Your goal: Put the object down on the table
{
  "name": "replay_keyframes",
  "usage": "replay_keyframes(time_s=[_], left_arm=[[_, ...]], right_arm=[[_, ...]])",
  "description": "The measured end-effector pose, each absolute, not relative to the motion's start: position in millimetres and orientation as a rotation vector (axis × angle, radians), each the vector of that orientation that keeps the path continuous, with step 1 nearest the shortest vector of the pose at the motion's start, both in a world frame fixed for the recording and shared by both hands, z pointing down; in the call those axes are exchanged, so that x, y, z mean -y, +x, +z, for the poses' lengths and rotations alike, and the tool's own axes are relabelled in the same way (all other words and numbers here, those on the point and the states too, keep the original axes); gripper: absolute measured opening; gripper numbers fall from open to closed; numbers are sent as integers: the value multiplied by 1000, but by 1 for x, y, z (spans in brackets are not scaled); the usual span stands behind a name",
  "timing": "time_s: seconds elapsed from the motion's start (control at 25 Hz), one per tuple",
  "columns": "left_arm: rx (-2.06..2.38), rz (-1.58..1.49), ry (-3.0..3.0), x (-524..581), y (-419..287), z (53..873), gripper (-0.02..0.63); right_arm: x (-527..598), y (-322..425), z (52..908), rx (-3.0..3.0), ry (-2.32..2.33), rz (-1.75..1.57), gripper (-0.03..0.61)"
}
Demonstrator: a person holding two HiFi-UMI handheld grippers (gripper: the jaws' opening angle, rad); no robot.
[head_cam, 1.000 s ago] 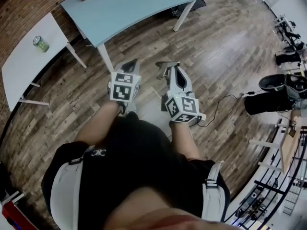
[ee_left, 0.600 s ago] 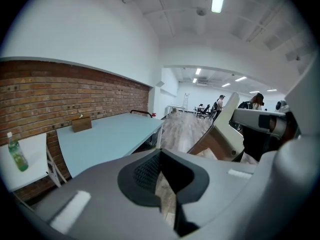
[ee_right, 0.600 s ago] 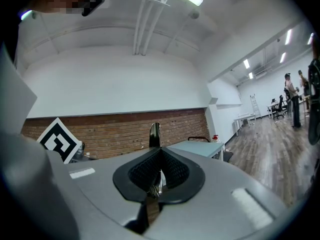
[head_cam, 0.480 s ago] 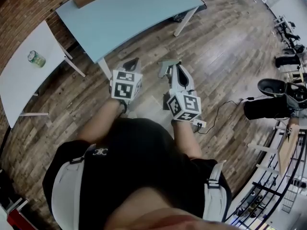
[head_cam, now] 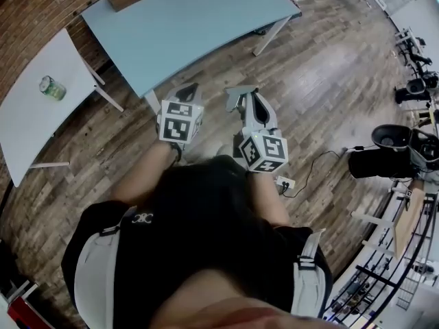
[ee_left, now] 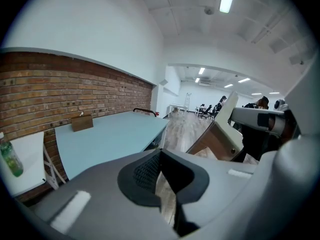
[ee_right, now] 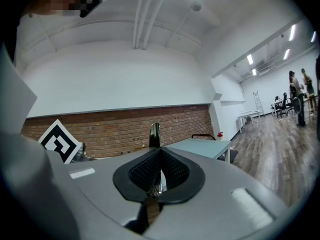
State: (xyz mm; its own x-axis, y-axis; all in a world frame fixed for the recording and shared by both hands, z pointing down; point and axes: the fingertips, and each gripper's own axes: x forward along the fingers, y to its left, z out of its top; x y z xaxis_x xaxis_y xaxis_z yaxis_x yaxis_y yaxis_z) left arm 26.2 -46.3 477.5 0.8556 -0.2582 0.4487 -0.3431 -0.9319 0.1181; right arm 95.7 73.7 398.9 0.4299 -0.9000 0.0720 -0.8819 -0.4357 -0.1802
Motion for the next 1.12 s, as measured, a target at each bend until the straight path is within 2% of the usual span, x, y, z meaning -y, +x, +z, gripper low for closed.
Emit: replay_keyframes(time_s=[0.44, 1.12], left_arm=[[586, 659, 2812, 94, 57, 488, 0], [811, 703, 2697, 197, 182, 489, 0]], right_arm=[[-19, 141, 405, -1704, -2482, -229, 15], [107, 297, 417, -1898, -2319, -340, 15]])
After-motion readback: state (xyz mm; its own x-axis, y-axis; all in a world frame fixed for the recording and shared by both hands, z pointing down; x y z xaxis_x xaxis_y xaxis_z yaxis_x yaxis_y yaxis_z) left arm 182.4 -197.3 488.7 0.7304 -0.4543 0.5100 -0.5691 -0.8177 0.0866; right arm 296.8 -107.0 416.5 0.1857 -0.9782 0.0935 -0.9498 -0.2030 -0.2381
